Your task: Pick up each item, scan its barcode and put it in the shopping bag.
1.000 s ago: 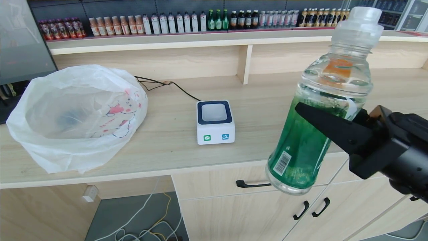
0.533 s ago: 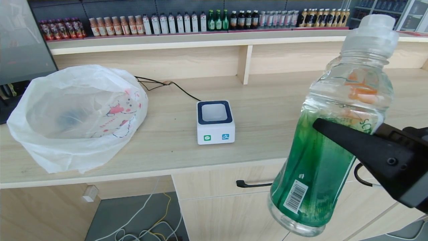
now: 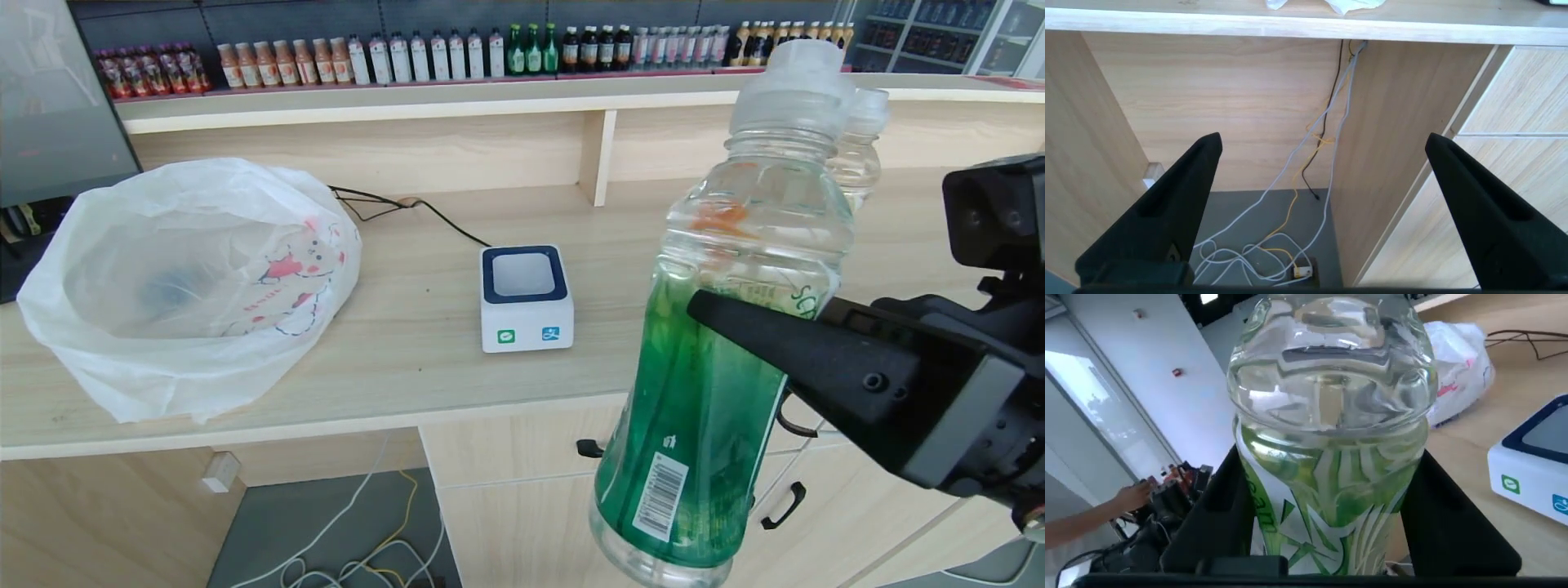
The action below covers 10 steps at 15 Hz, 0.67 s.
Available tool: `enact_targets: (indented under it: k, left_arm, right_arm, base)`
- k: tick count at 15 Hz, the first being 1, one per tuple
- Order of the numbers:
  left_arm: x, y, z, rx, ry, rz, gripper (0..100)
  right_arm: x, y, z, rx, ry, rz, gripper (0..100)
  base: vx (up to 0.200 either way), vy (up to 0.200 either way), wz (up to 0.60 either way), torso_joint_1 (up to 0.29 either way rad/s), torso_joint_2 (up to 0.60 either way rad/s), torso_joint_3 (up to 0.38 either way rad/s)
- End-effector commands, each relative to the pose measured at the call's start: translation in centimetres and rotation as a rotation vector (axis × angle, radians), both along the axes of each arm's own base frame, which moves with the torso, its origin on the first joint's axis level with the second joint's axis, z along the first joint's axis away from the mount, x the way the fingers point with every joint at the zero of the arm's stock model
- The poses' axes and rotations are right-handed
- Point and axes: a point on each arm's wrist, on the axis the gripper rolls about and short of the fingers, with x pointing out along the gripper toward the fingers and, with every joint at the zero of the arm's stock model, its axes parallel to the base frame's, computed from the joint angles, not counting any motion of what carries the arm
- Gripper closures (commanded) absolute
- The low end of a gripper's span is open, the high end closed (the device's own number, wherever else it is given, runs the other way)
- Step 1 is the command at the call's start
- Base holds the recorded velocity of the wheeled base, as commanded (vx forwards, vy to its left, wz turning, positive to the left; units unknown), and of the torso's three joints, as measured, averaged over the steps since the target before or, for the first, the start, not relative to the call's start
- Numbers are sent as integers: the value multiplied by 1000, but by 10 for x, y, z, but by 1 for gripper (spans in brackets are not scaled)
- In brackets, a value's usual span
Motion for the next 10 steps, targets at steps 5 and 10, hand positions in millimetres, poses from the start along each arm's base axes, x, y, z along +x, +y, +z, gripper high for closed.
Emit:
enact_targets:
  k: [5, 10]
  left_arm:
    - [0, 0, 0, -2, 0, 0, 0]
    - [0, 0, 0, 0, 0, 0, 0]
  right_arm:
    - [23, 23, -25, -6, 92, 141, 100]
    - [30, 28, -10, 57, 180, 216, 100]
  base:
    - [0, 0, 0, 0, 0, 0]
    - [0, 0, 0, 0, 0, 0]
